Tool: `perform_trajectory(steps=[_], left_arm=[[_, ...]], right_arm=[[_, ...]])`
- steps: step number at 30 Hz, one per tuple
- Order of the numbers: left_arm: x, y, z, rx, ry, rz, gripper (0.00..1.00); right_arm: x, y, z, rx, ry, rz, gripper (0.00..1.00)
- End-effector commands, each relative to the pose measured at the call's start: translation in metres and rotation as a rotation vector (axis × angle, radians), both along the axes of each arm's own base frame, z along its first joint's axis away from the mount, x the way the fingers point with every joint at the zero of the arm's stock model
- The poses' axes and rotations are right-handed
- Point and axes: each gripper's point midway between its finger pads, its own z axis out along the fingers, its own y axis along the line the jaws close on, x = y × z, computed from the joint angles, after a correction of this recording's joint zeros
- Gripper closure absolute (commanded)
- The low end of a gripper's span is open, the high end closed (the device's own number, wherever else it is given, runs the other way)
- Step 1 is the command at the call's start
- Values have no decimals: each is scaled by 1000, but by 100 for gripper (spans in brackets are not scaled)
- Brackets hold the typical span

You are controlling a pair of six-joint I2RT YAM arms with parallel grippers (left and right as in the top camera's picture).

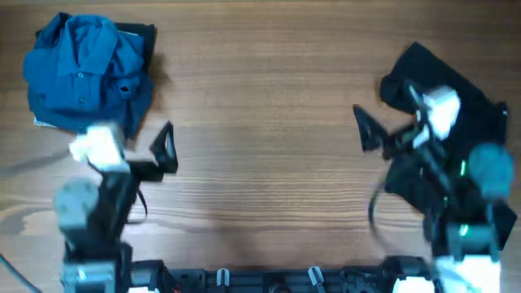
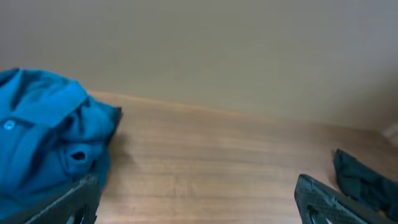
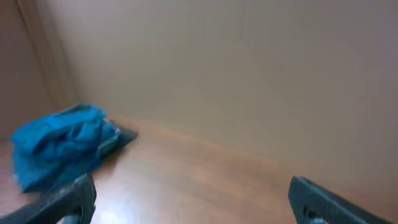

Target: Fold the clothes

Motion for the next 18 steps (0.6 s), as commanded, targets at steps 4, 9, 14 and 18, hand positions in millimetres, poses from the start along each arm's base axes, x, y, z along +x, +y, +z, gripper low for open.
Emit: perform_trajectory(steps=[4,9,14,18], left_arm=[[52,-21,18,-58,172,-136,0],[87,-51,-10,-115,342,-283,0],[109,-77,-74,-157,521,-370,0],[115,-96,-115,-185,629,-430,0]], right_arm=[[46,7,9,-95,210,95,0],[72,5,-14,-98,303,101,0],[90,-29,-51,-74,440,-33,0],[108,-97,-79,25,568,-353,0]])
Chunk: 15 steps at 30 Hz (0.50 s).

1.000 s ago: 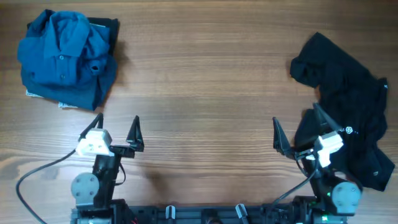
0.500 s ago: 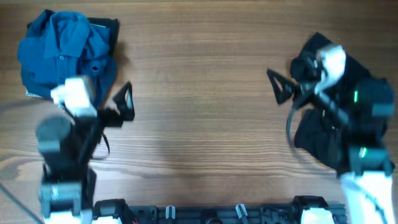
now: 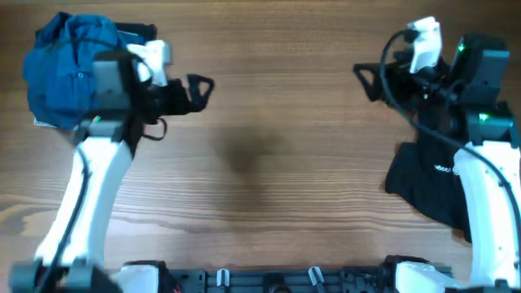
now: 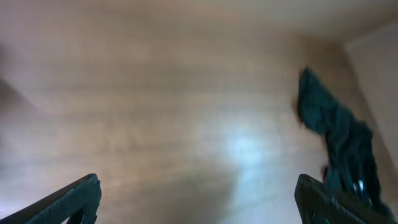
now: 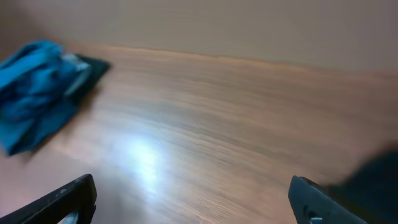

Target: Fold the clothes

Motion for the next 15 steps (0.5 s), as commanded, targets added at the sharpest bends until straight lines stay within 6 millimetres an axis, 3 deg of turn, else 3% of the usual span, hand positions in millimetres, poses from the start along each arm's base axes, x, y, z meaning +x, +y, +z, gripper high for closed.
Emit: perform_trajectory(steps=[1,2,5,11,15], left_arm=[[2,-27,-24,-66,71,-98,0],[5,-34,-25,-70,62,-118,0],[8,-51,-12,-68,-6,-157,0],[16,-75,7,59,-116,-124,0],[24,-84,14,170,-159,-4,0]], right_arm=[[19,-84,-25,19,119,-409,0],[19,-111,-36,16,151,-503,0],[24,-150,-68,17,220,-600,3],[35,-176,-139,-4,363,-680,12],[45,-186,-180,-27,416,-705,12]])
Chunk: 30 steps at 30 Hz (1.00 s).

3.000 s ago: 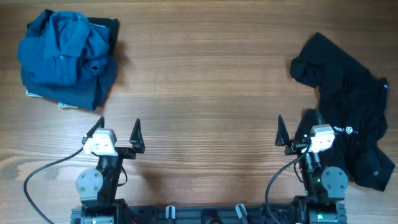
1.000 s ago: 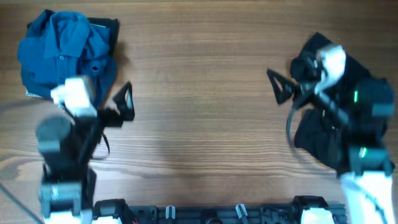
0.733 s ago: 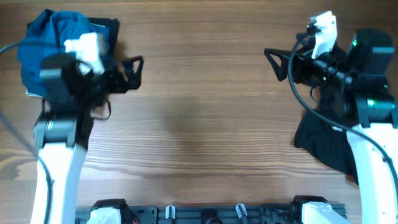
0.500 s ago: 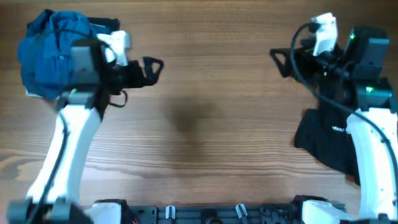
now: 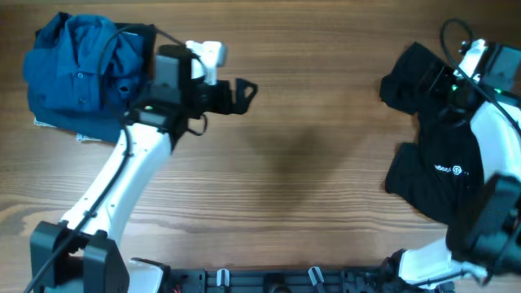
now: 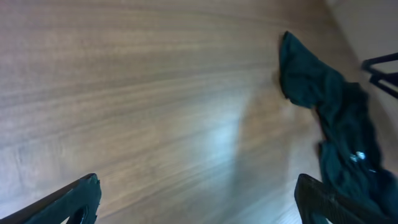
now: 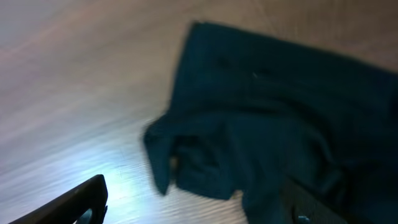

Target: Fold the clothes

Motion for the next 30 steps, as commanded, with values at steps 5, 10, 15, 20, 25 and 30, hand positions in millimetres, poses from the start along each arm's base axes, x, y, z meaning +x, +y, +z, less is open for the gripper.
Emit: perform_trajectory(steps=[5,10,15,20,25,30], left_arm=[[11,-18,33,176,-173,204,0],[5,-28,33,201,-190,203,0],[4,-30,32,201,-186,199,0],[4,-30,29,206,-180,197,0],[4,-30,25,213,-171,195,0],[4,-30,23,215,-167,195,0]], right_arm=[[15,-17,-60,-20,76,-57,15],[10,-33,-73,-91,119,-116,17],[8,-52,-71,-170,126,-186,16],[13,-54,-77,-165,110,-203,26],[5,-56,-99,-171,173,-214,28],[3,-51,-111,-143,193,-201,38]])
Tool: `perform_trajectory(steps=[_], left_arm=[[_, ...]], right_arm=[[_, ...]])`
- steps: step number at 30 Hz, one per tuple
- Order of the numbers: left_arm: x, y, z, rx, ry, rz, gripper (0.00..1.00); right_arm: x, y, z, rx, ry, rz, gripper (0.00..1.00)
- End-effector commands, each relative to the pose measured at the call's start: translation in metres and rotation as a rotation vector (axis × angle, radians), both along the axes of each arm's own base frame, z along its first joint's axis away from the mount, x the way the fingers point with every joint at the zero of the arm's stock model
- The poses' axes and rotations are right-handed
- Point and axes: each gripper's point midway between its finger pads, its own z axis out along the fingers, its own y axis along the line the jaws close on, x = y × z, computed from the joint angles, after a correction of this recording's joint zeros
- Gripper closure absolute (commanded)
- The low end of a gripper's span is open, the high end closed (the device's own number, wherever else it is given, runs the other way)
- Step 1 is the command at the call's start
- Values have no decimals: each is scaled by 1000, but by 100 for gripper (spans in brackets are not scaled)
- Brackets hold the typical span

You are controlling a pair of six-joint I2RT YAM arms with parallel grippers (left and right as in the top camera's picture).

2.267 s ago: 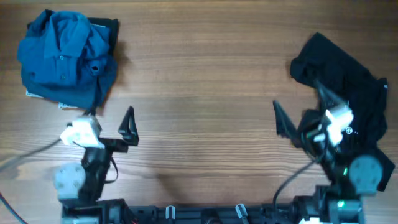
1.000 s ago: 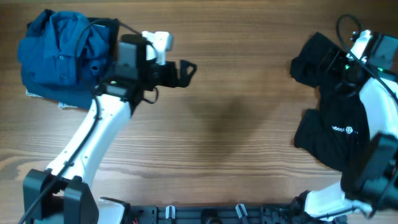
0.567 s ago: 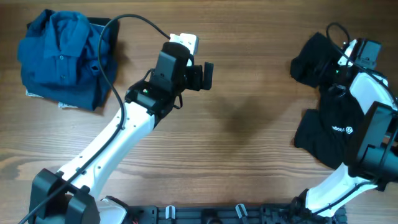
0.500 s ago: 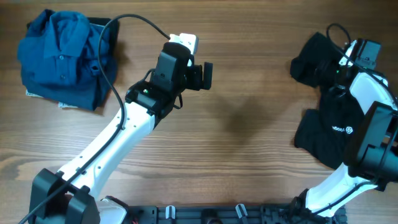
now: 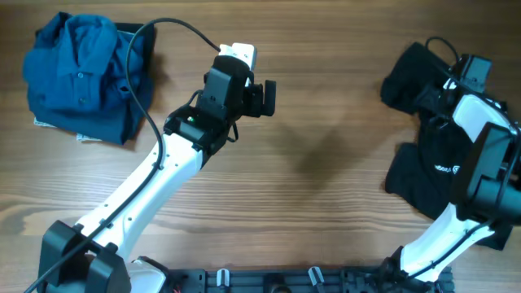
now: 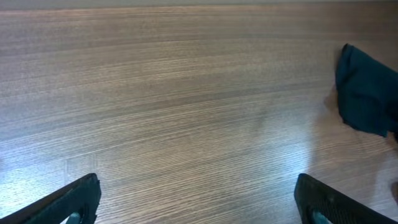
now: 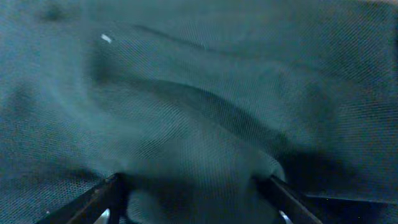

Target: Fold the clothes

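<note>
A crumpled blue shirt [image 5: 77, 69] lies at the table's far left corner. A dark teal garment [image 5: 423, 187] is spread loosely on the right side; its edge [image 6: 367, 99] shows at the right of the left wrist view. My left gripper [image 5: 269, 96] hovers open over bare wood near the table's middle [image 6: 199, 205], holding nothing. My right gripper [image 5: 448, 88] is down on the upper part of the dark garment. Dark fabric [image 7: 199, 93] fills its view, and a bulge of cloth sits between its spread fingers [image 7: 193, 199].
The wooden table [image 5: 326, 203] runs between the two garments. A dark folded piece [image 5: 140, 34] and a pale edge [image 5: 49, 122] peek out from under the blue shirt. The arm bases stand along the near edge.
My left gripper has moved right, from near the blue shirt toward the table's middle. My right gripper has come down from above the dark garment into its cloth.
Both arms started low near the front edge, grippers open. Then both were raised toward the far side, the left beside the blue shirt, the right by the dark garment. The left has kept moving right; the right now rests in the dark fabric.
</note>
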Motion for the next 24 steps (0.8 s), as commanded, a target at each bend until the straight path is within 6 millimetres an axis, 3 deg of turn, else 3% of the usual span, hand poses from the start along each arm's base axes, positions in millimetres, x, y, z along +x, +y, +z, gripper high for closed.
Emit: perform_trajectory(steps=[1,4,9,13,15,18,22,23,24], left_arm=[[3,-1,13,-15,-25,20,0],[3,-1,13,-14,-25,20,0],[10,5,25,-31,-71,45,0],[19,23,68,-100,-183,94,0],[18,37,87,-119,-224,119,0],[14,50,97,-121,-234,142,0],[8,53,86,-97,-190,144,0],[5,55,79,-82,-162,144,1],[4,55,77,-78,-154,144,0]], right_arm=[[1,1,-6,13,7,-7,54],[2,10,-8,64,-2,1,95],[5,26,-3,145,-23,29,96],[25,61,43,248,-153,213,96],[34,88,80,273,-236,350,96],[40,127,125,238,-288,477,96],[42,182,159,193,-320,594,96],[44,211,168,194,-344,631,96],[46,223,171,200,-354,645,96]])
